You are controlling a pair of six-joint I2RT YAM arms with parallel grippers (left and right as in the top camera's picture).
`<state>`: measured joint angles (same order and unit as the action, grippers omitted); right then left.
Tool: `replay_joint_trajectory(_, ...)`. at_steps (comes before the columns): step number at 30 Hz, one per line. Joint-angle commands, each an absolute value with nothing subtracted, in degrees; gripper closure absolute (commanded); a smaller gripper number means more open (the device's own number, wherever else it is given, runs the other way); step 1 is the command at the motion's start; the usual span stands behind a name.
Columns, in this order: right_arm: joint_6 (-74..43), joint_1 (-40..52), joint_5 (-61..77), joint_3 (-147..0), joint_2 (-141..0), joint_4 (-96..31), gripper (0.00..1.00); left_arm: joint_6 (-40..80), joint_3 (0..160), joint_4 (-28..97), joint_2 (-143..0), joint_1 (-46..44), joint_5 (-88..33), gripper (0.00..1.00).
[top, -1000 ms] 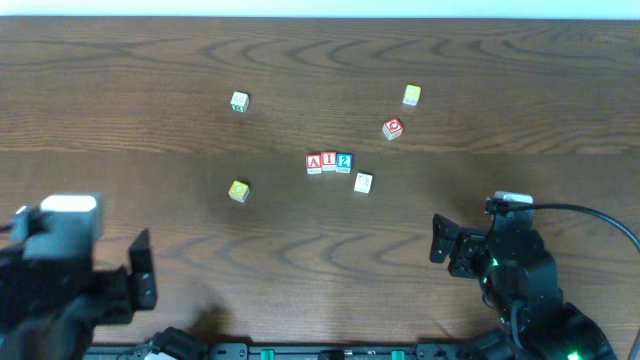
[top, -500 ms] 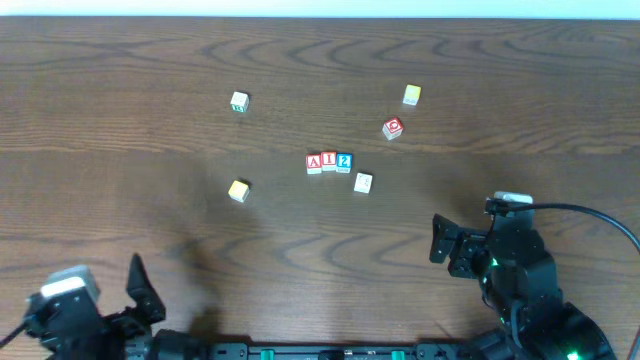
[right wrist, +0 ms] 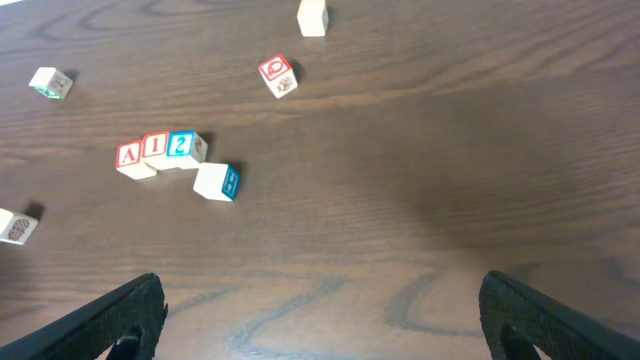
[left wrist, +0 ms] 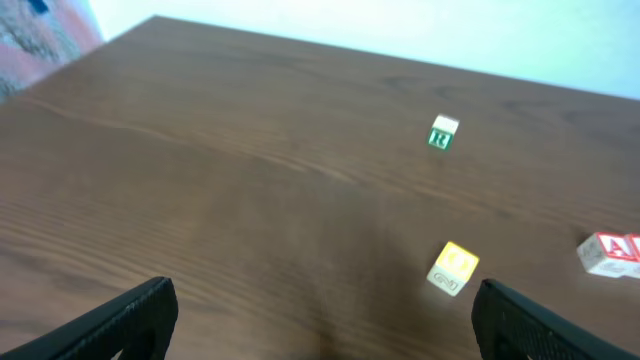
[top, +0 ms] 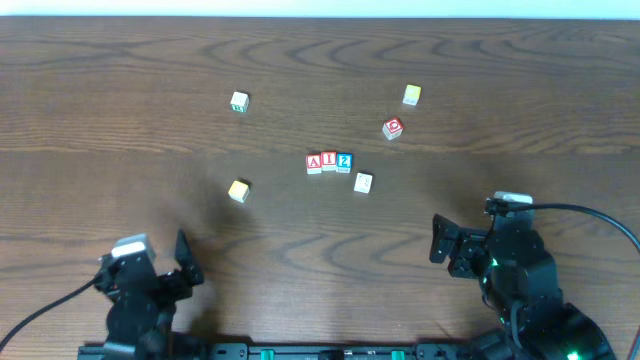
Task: Spell out Ai2
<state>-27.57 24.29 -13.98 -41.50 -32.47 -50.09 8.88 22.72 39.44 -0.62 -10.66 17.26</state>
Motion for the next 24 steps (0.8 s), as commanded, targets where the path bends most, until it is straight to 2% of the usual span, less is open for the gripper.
replay_joint_trajectory(1,-26.9,24.1,-14.8,-41.4,-32.2,-50.2,0.01,7.5,18.0,35.6,-0.2,-9.3,16.6,0.05)
replay_joint_trajectory(11,-26.9,24.1,-14.8,-41.4,-32.2,-50.2,0.01,5.5,6.6,22.3,-0.3,-3.3,10.7,0.05)
replay_joint_trajectory(15,-26.9,24.1,-14.8,-41.4,-32.2,-50.2,0.01,1.2,6.6,22.3,-0.2,-2.6,10.7,0.05)
replay_joint_trajectory(24,-26.9,24.1,-14.8,-41.4,-32.2,-50.2,0.01,1.2,6.6,22.3,-0.3,-2.6,10.9,0.05)
